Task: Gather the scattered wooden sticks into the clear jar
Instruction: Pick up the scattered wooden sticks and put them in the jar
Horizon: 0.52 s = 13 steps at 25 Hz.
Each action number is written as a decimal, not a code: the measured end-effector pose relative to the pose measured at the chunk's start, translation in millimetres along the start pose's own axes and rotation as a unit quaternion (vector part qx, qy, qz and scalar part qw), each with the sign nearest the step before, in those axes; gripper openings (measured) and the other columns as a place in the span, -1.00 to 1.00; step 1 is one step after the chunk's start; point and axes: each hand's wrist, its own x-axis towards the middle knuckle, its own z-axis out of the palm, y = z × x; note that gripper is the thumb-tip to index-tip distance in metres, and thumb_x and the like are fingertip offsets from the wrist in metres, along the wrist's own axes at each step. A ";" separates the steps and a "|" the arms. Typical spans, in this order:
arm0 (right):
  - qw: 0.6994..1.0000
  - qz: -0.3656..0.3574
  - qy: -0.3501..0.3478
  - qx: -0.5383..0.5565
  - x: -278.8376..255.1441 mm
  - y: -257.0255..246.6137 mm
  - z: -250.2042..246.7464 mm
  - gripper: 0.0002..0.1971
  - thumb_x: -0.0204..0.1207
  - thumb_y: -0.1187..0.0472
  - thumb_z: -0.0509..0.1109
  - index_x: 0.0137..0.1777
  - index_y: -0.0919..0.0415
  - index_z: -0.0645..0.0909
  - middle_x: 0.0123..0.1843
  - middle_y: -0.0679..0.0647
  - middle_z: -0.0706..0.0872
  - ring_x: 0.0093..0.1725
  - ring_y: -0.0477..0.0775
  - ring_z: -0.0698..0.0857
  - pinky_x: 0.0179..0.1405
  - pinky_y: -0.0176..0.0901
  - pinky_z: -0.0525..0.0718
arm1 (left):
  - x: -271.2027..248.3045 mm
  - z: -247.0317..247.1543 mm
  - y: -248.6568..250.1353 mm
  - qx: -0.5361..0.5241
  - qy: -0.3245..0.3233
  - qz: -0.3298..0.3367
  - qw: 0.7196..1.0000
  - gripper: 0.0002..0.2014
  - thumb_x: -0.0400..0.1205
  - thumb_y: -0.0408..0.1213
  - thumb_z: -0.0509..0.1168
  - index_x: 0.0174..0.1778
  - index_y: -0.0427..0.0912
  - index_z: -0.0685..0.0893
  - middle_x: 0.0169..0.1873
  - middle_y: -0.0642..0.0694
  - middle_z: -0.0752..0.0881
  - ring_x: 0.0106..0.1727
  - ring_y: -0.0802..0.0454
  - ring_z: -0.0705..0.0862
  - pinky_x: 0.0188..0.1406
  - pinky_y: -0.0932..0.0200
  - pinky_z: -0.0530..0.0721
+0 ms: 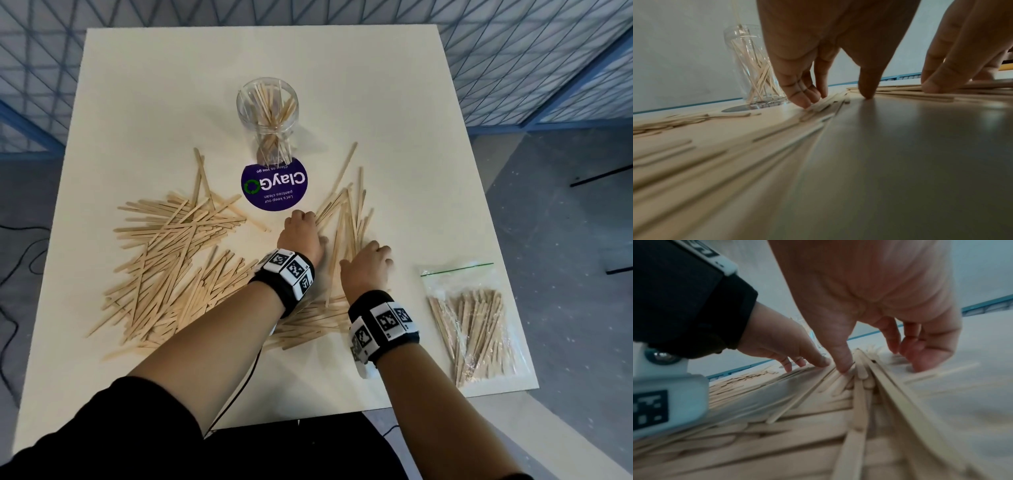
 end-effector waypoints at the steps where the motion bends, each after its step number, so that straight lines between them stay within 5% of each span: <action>1: 1.000 0.006 -0.004 -0.009 1.0 0.9 0.3 -0.50 0.58 0.17 0.32 0.40 0.38 0.24 0.43 0.28 0.37 0.42 0.26 0.43 0.34 -0.02 0.48 | 0.9 0.9 -0.1 -0.004 -0.001 -0.004 1.000 -0.60 0.62 -0.29 0.23 0.39 -0.26 0.44 0.34 -0.24 0.47 0.36 -0.18 0.48 0.28 -0.02 0.52; 6: 1.000 -0.006 -0.010 -0.021 8.1 -4.6 -1.0 -0.69 0.56 0.43 0.18 0.29 0.41 0.35 0.32 0.29 0.56 0.32 0.27 0.58 0.35 0.00 0.53 | 6.0 -6.5 -1.6 -0.032 -0.007 -0.042 0.999 -0.66 0.64 -0.49 0.12 0.33 -0.31 0.51 0.25 -0.29 0.61 0.27 -0.23 0.61 0.24 -0.02 0.58; 13: 0.999 -0.008 -0.024 -0.026 11.0 -11.3 -1.6 -0.68 0.56 0.41 0.10 0.30 0.43 0.37 0.34 0.31 0.53 0.37 0.31 0.52 0.40 0.12 0.49 | 5.5 -5.0 4.2 0.033 -0.010 -0.054 0.998 -0.68 0.65 -0.54 0.04 0.33 -0.40 0.42 0.31 -0.33 0.49 0.34 -0.27 0.50 0.26 -0.03 0.54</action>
